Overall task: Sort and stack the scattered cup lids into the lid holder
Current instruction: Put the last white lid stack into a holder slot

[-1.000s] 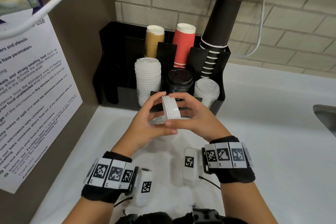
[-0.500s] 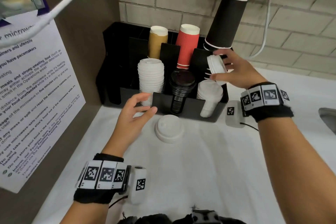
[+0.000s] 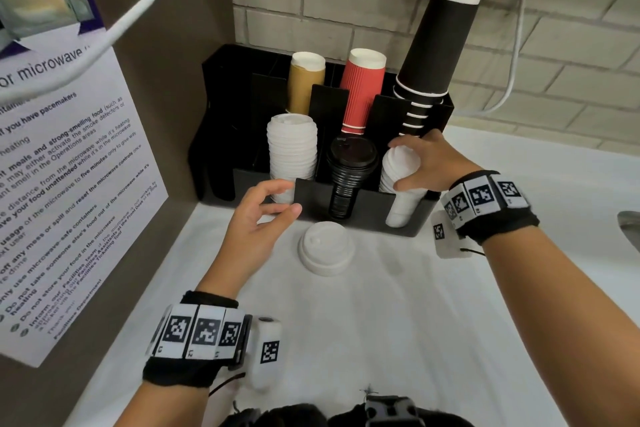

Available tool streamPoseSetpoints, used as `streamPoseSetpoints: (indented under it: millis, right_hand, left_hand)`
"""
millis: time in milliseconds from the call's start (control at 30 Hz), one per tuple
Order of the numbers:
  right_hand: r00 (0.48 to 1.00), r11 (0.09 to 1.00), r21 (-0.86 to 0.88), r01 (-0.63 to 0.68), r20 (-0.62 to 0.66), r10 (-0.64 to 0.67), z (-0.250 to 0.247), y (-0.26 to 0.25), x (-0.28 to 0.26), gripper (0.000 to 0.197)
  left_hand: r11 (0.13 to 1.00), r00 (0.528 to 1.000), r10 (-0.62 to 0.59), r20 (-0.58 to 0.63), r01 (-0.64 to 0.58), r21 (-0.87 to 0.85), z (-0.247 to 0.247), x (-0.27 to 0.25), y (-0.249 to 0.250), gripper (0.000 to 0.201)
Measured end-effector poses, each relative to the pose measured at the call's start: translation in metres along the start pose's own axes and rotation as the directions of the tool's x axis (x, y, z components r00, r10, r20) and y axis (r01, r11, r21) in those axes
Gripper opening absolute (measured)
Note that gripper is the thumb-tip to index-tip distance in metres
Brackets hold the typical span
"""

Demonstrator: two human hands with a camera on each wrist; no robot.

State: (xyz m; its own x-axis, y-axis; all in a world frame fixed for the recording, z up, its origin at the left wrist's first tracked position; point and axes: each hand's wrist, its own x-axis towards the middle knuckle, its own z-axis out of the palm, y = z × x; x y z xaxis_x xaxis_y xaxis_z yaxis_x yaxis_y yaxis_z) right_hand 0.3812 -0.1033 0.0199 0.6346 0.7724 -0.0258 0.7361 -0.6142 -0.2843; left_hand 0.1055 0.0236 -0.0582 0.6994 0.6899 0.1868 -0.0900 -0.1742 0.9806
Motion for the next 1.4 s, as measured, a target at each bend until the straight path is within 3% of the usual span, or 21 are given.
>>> streamPoseSetpoints:
  millis: [333,567,833,1100,1200,1267,1333,1400]
  right_hand:
    - [0.999,0.997,-0.076,-0.024,0.047,0.027,-0.003,-0.014,0.002,0.076]
    - [0.997,0.999,-0.031,-0.018,0.081,0.021,-0.006,-0.009,-0.009,0.091]
    - [0.994,0.992,-0.085,0.092,-0.054,-0.097,0.006,-0.005,-0.019,0.046]
    - [0.997,0.981,-0.179,-0.071,0.007,0.073,0.012,-0.010,-0.016,0.041]
    - [0.977,0.987,-0.161,-0.017,-0.213,-0.017,0.011,-0.023,-0.031,0.040]
    - [0.934,0.982,-0.005,0.188,-0.309,-0.181,0.019,-0.044,-0.047,0.033]
    - [0.930,0.924,0.127,0.361,-0.121,-0.347,0.036,-0.066,-0.062,0.034]
    - [0.904,0.930,0.120,0.347,0.220,-0.366,0.059,-0.085,-0.069,0.053]
  left_hand:
    - [1.000,1.000,0.000,0.008,0.000,0.017,-0.001,-0.001,0.004,0.027]
    - [1.000,1.000,-0.003,-0.004,0.003,0.017,-0.001,-0.001,0.003,0.027]
    - [1.000,1.000,-0.011,0.001,0.011,0.014,0.000,0.003,0.000,0.028]
    - [1.000,1.000,-0.008,0.002,0.007,0.020,-0.002,0.005,0.000,0.029]
    - [1.000,1.000,-0.007,0.003,0.007,0.017,-0.002,0.005,-0.002,0.029]
    - [1.000,1.000,-0.007,0.000,0.007,0.013,-0.003,0.006,-0.003,0.030]
    - [1.000,1.000,-0.007,-0.008,0.007,0.007,-0.003,0.007,-0.004,0.029]
    - [1.000,1.000,-0.010,-0.016,0.011,0.006,-0.005,0.007,-0.005,0.029]
